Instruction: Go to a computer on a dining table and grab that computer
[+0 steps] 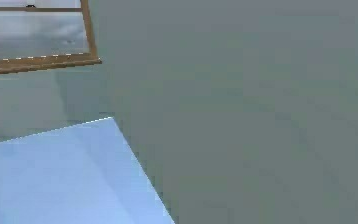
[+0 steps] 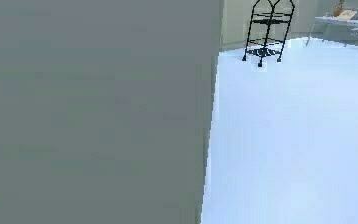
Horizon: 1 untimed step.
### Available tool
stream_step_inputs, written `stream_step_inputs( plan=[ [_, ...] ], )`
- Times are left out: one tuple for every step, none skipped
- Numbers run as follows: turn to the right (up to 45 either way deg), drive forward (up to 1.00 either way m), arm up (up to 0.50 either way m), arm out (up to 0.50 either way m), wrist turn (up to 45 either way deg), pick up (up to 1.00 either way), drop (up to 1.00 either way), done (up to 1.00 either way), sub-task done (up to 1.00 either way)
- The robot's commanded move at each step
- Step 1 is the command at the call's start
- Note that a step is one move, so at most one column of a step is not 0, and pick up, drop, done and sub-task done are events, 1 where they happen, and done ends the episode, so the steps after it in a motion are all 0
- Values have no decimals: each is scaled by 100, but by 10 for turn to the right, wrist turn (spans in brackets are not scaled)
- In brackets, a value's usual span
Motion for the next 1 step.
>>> stream_step_inputs(
  plan=[
    [-450, 0, 0, 0, 0, 0, 0, 0, 0]
  ],
)
